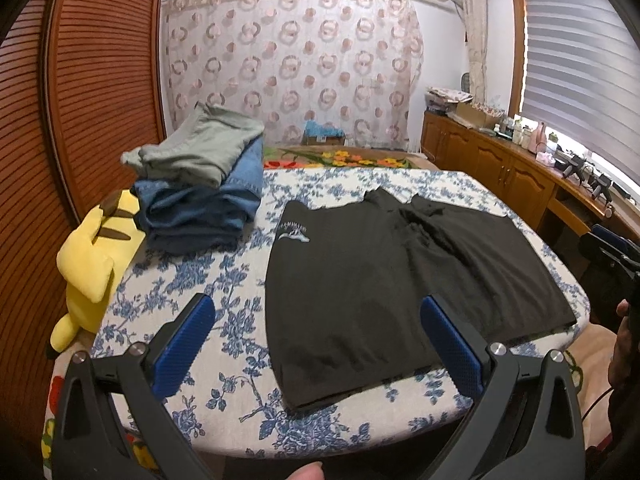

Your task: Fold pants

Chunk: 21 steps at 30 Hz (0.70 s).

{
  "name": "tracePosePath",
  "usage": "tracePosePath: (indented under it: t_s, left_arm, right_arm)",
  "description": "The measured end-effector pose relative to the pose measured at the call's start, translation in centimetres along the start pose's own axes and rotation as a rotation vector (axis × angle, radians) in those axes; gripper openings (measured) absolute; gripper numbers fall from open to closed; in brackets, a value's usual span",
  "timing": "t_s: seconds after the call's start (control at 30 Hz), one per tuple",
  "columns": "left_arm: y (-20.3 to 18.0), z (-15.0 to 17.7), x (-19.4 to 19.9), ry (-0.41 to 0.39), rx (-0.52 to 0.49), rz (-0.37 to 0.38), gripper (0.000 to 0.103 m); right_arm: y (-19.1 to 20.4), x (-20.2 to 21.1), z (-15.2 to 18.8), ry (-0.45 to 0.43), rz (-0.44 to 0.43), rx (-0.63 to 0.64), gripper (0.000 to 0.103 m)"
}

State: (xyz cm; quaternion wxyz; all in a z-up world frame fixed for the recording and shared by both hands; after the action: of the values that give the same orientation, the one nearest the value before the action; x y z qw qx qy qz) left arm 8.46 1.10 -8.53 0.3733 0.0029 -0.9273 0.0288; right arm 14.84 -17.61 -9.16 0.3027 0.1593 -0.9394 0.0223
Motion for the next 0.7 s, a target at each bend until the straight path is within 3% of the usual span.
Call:
tracePosePath:
  t_s: [0.7]
  left_arm:
    - [4.1,3.6,-3.3,0.068,0.065,0.040,0.103]
  right_arm:
    - [-1.9,-8.3,5.7,0.225,0.023,0.028,0.103]
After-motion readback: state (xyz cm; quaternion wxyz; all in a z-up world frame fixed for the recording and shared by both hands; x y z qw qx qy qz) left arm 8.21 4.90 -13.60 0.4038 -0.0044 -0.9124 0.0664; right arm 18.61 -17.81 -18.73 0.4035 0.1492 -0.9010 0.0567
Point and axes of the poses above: each gripper's, at about its wrist camera, not at the fingertips, and x roughly against the way its jaws point, y to its left, z to its underside, the point moved 8 cm from there along -x, roughly the way its jaws point, and after that the axes turned 9 degrees about y, right-handed, at the moved point
